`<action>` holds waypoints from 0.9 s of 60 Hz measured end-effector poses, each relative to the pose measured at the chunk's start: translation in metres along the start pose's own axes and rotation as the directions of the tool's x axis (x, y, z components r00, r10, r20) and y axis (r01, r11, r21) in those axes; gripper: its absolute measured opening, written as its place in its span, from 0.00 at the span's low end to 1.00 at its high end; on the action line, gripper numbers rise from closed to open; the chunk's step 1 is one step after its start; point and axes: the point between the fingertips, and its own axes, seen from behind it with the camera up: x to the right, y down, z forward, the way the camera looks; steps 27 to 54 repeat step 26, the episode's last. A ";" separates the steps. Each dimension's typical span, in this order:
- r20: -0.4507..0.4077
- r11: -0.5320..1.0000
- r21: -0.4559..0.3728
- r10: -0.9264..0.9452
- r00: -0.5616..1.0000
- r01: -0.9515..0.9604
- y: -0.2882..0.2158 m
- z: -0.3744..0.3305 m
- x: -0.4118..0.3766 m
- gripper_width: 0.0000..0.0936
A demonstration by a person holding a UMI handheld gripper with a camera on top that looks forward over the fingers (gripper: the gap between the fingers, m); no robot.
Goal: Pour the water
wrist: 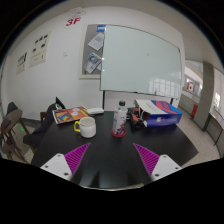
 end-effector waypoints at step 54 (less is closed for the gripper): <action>-0.031 1.000 0.005 0.001 1.000 -0.001 0.008 -0.045 0.002 0.90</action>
